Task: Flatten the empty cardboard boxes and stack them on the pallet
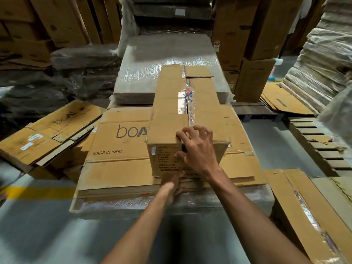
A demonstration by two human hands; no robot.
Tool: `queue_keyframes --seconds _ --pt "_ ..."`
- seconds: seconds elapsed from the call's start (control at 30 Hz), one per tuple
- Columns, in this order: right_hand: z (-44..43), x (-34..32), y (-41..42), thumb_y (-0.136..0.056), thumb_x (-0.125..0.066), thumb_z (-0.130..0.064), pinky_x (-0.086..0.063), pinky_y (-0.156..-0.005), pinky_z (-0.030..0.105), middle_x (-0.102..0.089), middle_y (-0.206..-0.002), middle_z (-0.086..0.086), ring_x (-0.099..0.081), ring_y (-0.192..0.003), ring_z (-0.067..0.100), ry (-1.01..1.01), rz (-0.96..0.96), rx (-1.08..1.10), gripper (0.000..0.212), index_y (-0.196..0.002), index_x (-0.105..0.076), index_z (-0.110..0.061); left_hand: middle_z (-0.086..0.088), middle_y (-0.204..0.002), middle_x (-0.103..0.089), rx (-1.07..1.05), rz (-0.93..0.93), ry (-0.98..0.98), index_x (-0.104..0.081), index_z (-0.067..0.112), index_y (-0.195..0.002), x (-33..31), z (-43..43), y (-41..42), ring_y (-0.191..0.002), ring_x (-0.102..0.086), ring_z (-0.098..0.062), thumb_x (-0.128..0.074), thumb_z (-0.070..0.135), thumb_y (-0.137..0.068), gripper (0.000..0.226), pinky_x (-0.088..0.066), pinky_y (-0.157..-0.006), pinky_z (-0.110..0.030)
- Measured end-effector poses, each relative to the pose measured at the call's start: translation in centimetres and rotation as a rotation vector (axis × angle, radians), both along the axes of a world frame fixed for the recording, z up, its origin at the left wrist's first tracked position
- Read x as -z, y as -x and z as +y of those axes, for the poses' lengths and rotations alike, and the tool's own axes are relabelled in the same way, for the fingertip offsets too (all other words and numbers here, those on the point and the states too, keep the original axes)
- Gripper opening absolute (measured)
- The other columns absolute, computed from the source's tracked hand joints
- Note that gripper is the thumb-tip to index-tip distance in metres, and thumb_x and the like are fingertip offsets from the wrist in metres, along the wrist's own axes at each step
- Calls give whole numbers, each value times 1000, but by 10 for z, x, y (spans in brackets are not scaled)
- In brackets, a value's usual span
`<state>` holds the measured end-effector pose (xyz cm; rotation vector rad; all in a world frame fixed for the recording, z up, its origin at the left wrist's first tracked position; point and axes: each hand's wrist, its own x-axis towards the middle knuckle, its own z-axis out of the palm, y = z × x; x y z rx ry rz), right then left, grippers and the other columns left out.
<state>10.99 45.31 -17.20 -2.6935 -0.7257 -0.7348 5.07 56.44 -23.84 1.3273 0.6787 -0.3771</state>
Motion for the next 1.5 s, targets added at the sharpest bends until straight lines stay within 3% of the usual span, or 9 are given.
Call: queue_keyframes --seconds 0.13,0.23,0.3,0.43,0.53,0.93,1.1,1.3,1.5 --pt "-6 19 9 -74 -80 -36 -36 -97 43 -61 -123 6 -45 -120 29 -78 -38 -38 54 -121 -62 -18 6 -81 -73 229 -519 -696 -72 23 -82 -34 23 -5 -77 -66 -7 -68 18 -91 11 -55 -75 -31" --pt "-13 11 10 -89 -61 -37 -36 -92 35 -65 -113 2 -49 -114 22 -316 -7 -68 32 -110 -67 -14 13 -64 -65 117 -1039 -915 -70 22 -74 -64 35 -7 -57 -61 -3 -72 18 -89 16 -47 -53 -16" --pt "-15 6 8 -94 -56 -35 -39 -89 37 -67 -110 1 -51 -110 19 -367 24 -52 28 -109 -67 -14 6 -65 -65 47 -1162 -1025 -69 16 -75 -83 37 -17 -57 -58 -5 -69 19 -92 17 -46 -53 -17" --pt "-9 -8 -4 -95 -59 -30 -43 -96 46 -62 -125 1 -48 -119 20 -263 94 27 27 -118 -65 -17 -3 -108 -72 187 -1023 -1103 -72 13 -110 -104 34 -63 -97 -65 -16 -63 19 -96 17 -56 -86 -31" --pt "-4 -34 -22 -96 -52 -34 -33 -105 48 -51 -143 4 -39 -132 25 -158 256 110 40 -133 -58 -20 -5 -136 -60 420 -899 -1149 -59 14 -136 -105 33 -90 -126 -54 -21 -58 22 -100 37 -43 -111 -39" --pt "10 -88 -74 -89 -57 -44 -48 -93 52 -54 -123 9 -48 -117 35 254 553 206 39 -123 -62 -26 -6 -150 -39 669 -690 -1226 -41 25 -152 -114 38 -110 -138 -31 -23 -52 37 -101 54 -24 -119 -46" --pt "14 -98 -87 -100 -57 -30 -56 -88 55 -47 -112 7 -55 -105 36 336 493 214 17 -112 -60 -19 -2 -151 -33 786 -575 -1271 -43 34 -149 -121 32 -117 -140 -24 -25 -70 56 -83 75 -22 -115 -49" --pt "6 -98 -86 -100 -47 -16 -58 -80 46 -65 -99 8 -63 -83 30 314 453 216 21 -102 -67 -11 -10 -141 -41 732 -426 -1277 -57 23 -131 -135 -5 -126 -135 -30 -33 -71 37 -83 52 -25 -111 -51" --pt "-10 -99 -89 -91 -62 -22 -52 -72 38 -65 -98 10 -59 -80 29 211 471 189 18 -103 -71 -13 -2 -97 -62 663 -425 -1138 -61 27 -97 -137 -13 -131 -111 -51 -27 -66 25 -82 16 -31 -103 -47"
